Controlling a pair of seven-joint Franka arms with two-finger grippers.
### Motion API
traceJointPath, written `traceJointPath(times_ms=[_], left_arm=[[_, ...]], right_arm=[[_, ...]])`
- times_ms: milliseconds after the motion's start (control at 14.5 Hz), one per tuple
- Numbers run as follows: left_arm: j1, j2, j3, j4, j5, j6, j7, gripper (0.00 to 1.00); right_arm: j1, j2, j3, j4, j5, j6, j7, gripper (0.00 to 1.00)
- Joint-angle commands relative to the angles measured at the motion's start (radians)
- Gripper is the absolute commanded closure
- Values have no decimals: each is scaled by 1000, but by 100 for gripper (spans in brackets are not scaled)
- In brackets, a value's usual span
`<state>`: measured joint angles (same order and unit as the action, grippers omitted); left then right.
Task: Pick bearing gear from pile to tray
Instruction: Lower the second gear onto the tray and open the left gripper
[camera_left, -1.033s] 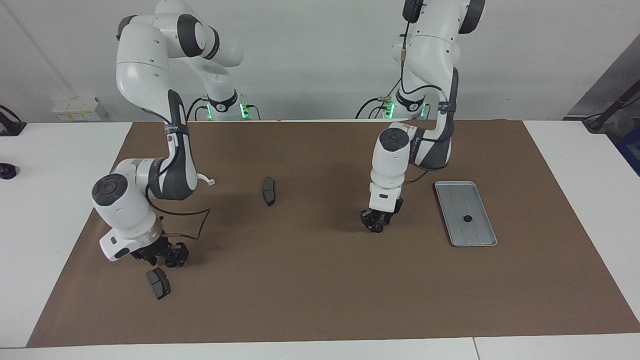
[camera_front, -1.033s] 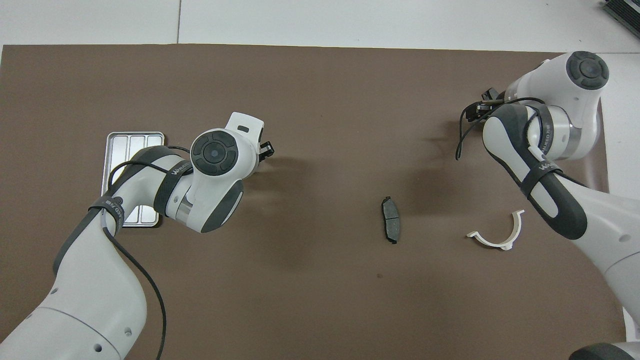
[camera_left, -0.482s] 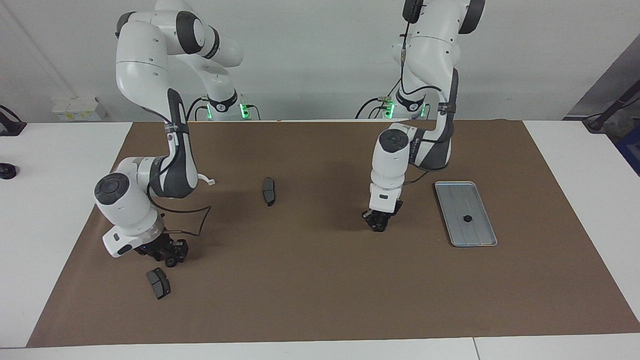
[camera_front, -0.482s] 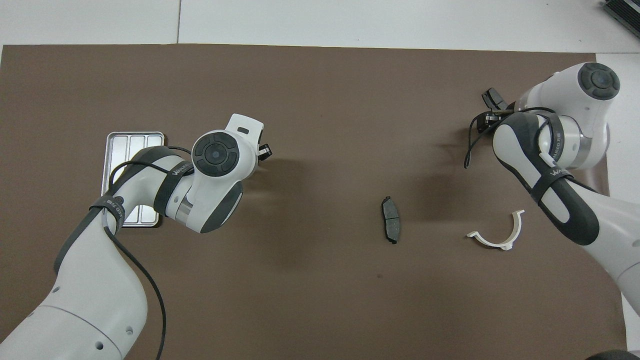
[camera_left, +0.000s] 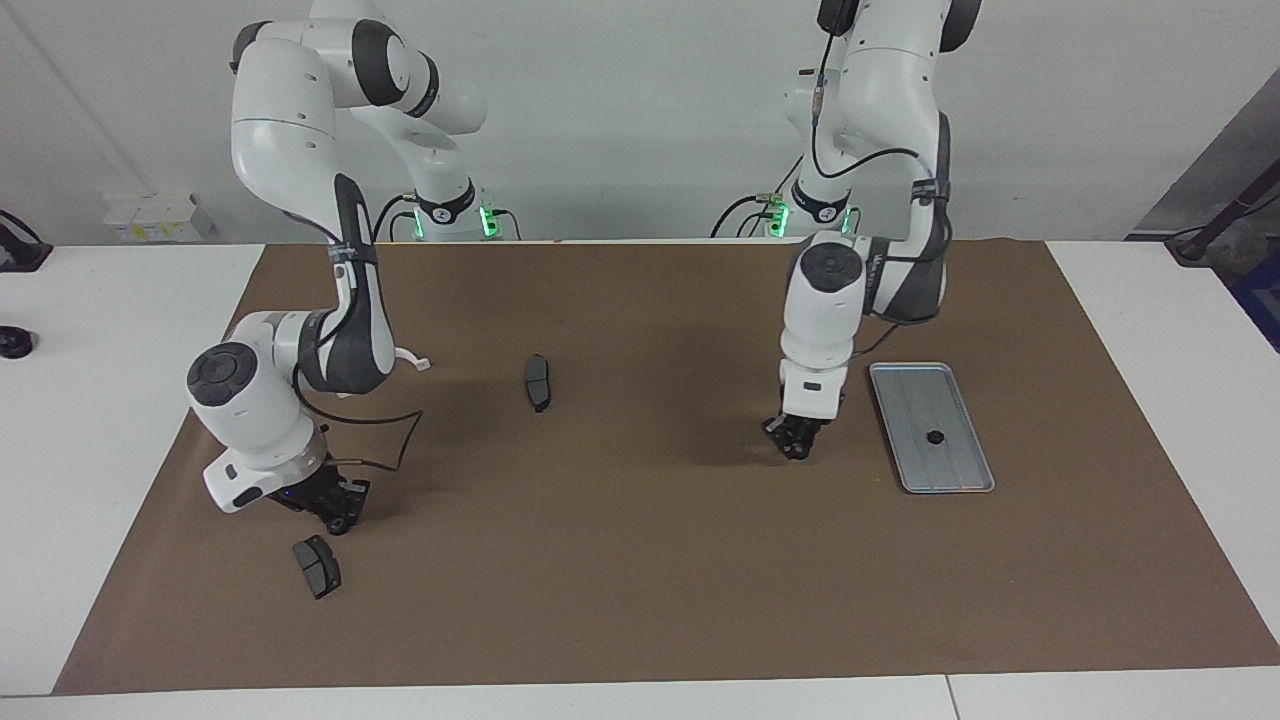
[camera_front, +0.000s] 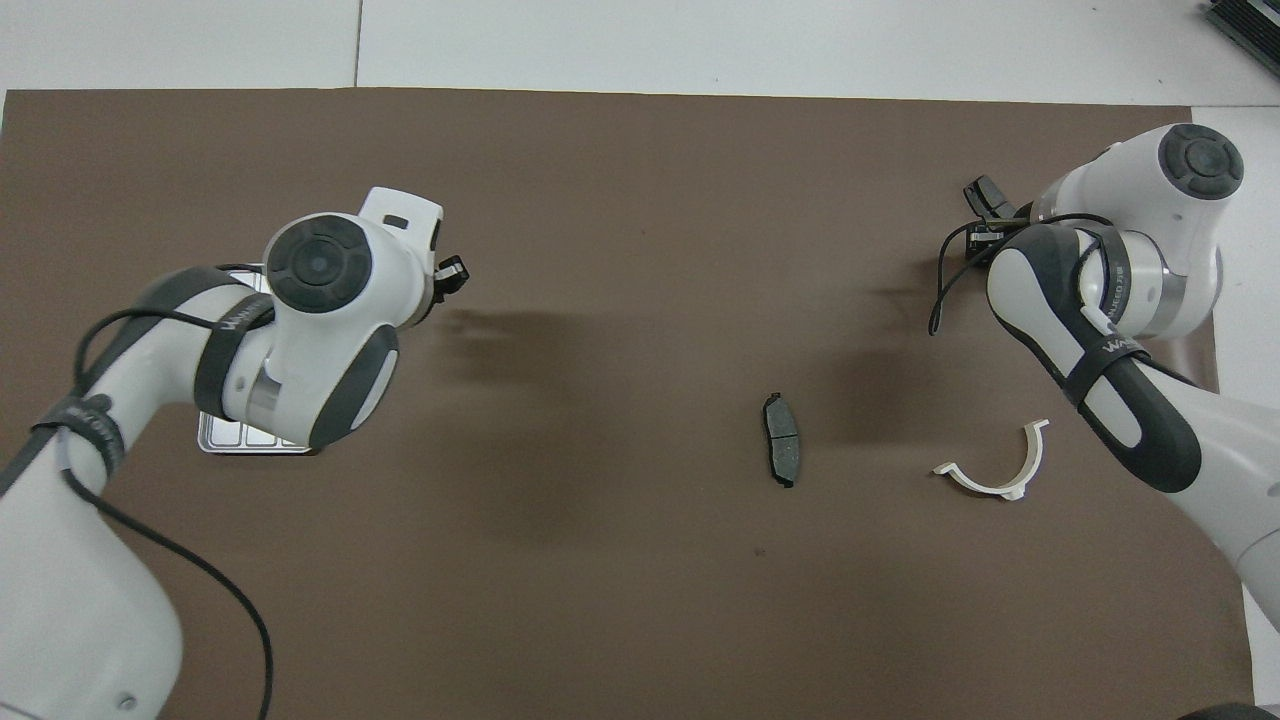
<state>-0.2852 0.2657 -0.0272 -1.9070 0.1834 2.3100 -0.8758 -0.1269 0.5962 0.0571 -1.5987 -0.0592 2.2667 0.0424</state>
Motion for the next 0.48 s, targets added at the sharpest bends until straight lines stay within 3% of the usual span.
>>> traceJointPath(times_ms=[0, 207, 413], left_arm=[[124, -117, -11, -67, -71, -64, 185, 100], [247, -154, -8, -133, -145, -78, 418, 100], [325, -206, -10, -291, -177, 46, 529, 100]], right_arm=[[-4, -24, 12, -35, -5, 22, 11, 99], [33, -50, 27, -23, -5, 2, 14, 100], [159, -113, 27, -23, -2, -36, 71, 100]])
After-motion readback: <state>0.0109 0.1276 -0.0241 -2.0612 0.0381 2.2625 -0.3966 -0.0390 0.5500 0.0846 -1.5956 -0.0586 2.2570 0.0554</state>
